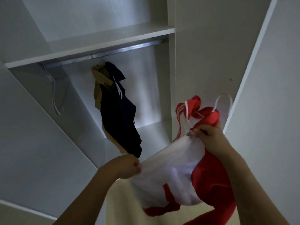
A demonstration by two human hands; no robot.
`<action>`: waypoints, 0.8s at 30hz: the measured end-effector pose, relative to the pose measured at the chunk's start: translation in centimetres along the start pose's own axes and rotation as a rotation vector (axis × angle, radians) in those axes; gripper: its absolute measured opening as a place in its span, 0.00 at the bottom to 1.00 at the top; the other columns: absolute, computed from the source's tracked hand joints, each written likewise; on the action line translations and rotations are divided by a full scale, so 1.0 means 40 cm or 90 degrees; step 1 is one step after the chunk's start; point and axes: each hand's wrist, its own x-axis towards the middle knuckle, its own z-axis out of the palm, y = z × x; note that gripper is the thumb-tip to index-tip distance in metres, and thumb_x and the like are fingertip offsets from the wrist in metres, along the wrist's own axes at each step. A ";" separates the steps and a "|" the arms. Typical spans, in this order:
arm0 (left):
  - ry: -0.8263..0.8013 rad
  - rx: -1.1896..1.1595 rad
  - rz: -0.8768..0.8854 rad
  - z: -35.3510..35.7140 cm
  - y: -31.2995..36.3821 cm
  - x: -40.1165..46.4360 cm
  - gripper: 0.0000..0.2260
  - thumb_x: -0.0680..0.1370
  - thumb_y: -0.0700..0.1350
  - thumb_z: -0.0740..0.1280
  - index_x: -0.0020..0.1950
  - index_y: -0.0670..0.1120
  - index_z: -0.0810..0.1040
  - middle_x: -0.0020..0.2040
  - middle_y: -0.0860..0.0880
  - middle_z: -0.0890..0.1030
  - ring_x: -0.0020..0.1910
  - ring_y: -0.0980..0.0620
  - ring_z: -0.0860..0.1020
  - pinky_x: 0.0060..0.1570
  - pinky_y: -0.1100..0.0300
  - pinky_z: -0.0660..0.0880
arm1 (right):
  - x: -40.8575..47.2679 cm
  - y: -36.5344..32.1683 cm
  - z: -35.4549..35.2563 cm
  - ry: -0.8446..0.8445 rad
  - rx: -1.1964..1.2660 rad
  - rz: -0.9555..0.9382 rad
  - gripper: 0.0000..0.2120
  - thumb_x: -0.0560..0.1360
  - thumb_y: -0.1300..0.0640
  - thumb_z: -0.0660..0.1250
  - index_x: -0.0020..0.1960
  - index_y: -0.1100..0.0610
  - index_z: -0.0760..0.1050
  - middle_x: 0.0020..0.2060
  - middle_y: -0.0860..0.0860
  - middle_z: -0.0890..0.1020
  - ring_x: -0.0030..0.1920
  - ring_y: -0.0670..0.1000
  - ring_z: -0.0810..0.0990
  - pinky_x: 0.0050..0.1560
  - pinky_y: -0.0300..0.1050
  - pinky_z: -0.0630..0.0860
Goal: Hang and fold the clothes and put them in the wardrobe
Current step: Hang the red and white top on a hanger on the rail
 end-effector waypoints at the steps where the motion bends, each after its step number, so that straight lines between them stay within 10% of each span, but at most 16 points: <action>1: -0.007 0.037 -0.022 -0.001 0.008 0.010 0.11 0.79 0.47 0.61 0.40 0.43 0.75 0.35 0.51 0.70 0.32 0.55 0.68 0.33 0.60 0.64 | -0.004 -0.020 0.013 -0.015 0.011 -0.026 0.05 0.76 0.60 0.69 0.43 0.54 0.83 0.56 0.58 0.71 0.52 0.54 0.73 0.62 0.46 0.71; 7: 0.176 -0.171 0.105 -0.021 0.206 0.075 0.12 0.81 0.54 0.60 0.38 0.53 0.67 0.37 0.54 0.73 0.39 0.52 0.74 0.34 0.59 0.65 | -0.019 -0.090 0.082 -0.136 0.002 -0.108 0.09 0.77 0.56 0.67 0.40 0.47 0.79 0.56 0.57 0.72 0.46 0.53 0.77 0.54 0.48 0.75; 18: 0.159 -0.086 0.105 -0.035 0.152 0.018 0.10 0.81 0.51 0.60 0.40 0.51 0.70 0.40 0.51 0.76 0.41 0.51 0.75 0.37 0.60 0.68 | 0.021 -0.041 0.111 -0.042 -0.020 -0.149 0.06 0.75 0.65 0.68 0.41 0.60 0.82 0.58 0.53 0.61 0.61 0.45 0.60 0.65 0.35 0.59; 24: 0.174 -0.145 0.085 -0.021 0.148 0.025 0.14 0.81 0.53 0.60 0.36 0.52 0.69 0.36 0.52 0.73 0.36 0.54 0.73 0.36 0.59 0.69 | 0.046 -0.074 0.089 -0.192 0.050 -0.102 0.13 0.78 0.57 0.66 0.35 0.50 0.77 0.40 0.45 0.75 0.42 0.45 0.76 0.46 0.39 0.69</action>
